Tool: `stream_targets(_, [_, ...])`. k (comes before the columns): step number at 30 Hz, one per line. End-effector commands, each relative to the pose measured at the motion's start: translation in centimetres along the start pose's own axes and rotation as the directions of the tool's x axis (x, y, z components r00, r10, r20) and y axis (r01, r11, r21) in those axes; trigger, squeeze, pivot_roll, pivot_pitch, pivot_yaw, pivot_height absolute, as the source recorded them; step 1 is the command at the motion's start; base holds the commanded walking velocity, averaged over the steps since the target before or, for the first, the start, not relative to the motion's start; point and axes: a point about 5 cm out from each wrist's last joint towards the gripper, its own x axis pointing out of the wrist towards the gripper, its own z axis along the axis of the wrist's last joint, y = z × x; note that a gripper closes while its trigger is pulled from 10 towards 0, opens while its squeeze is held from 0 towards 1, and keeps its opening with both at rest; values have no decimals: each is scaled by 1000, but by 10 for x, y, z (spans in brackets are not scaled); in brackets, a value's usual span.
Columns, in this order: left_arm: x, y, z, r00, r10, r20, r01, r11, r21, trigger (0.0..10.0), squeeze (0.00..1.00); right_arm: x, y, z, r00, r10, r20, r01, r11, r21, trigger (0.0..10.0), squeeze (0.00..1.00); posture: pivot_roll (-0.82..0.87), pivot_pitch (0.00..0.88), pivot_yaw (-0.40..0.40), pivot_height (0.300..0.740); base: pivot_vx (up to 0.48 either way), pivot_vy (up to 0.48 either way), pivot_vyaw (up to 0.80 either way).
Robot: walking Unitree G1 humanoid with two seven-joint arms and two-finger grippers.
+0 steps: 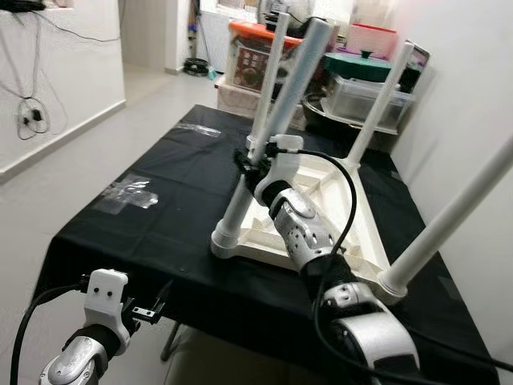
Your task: Building children table
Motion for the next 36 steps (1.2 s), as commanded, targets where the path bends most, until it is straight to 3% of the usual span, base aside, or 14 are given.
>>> stream_targets(1, [2,0,0,1000,-1,-6,1,1000,-5,10000,0,-14,-26,-35,975,-188,-120,176,979,-102,10000,0,152,0,-181,740,0,0,0])
stream_targets(6, [2,1,0,1000,7,-2,-7,1000,-2,10000,0,-13,-17,-17,980,-197,-13,193,969,-153,10000,0,155,0,-184,740,0,0,0])
stream_targets(10, [2,1,0,1000,9,-1,-9,1000,-1,10000,0,-12,-10,-14,985,-173,15,173,969,-174,10000,0,155,0,-184,740,0,0,0])
stream_targets(16, [1,1,0,1000,13,0,-13,1000,-4,10000,0,-11,7,-10,997,-60,46,68,982,-178,10000,0,160,0,-190,740,0,0,0])
stream_targets(17, [1,1,0,1000,13,0,-13,1000,-5,10000,0,-11,15,-9,999,24,42,-18,989,-146,10000,0,158,0,-189,740,0,0,0])
stream_targets(18, [1,1,-1,1000,12,-1,-13,1000,-5,10000,0,-12,27,-5,984,176,39,-170,978,-118,10000,0,155,0,-191,740,0,0,0])
stream_targets(19, [1,1,-1,1000,12,-1,-13,1000,-5,10000,0,-12,27,-5,984,176,39,-170,978,-118,10000,0,155,0,-191,740,0,0,0])
stream_targets(21, [1,0,-1,1000,11,-2,-11,1000,-7,10000,0,-14,42,1,923,383,33,-377,919,-114,10000,0,153,0,-194,740,0,0,0])
stream_targets(23, [1,0,-1,1000,11,-2,-11,1000,-7,10000,0,-14,42,1,923,383,33,-377,919,-114,10000,0,153,0,-194,740,0,0,0])
stream_targets(24, [1,0,-1,1000,9,-2,-9,1000,-9,10000,0,-14,46,2,892,452,7,-447,885,-131,10000,0,152,0,-196,740,0,0,0])
stream_targets(26, [2,-2,-2,1000,7,-2,-7,1000,-14,10000,0,-12,48,-1,869,491,-65,-495,856,-147,10000,0,153,0,-200,740,0,0,0])
stream_targets(31, [1,-3,-3,1000,6,-5,-6,1000,-19,10000,0,-11,53,-7,846,518,-128,-530,841,-103,10000,0,155,0,-203,740,0,0,0])
stream_targets(34, [0,-3,-5,1000,7,-12,-8,1000,-22,10000,0,-14,61,-14,799,575,-174,-593,801,-75,10000,0,159,0,-207,740,0,0,0])
stream_targets(36, [-1,-3,-5,1000,8,-13,-8,1000,-23,10000,0,-15,62,-16,791,583,-187,-602,795,-70,10000,0,160,0,-212,740,0,0,0])
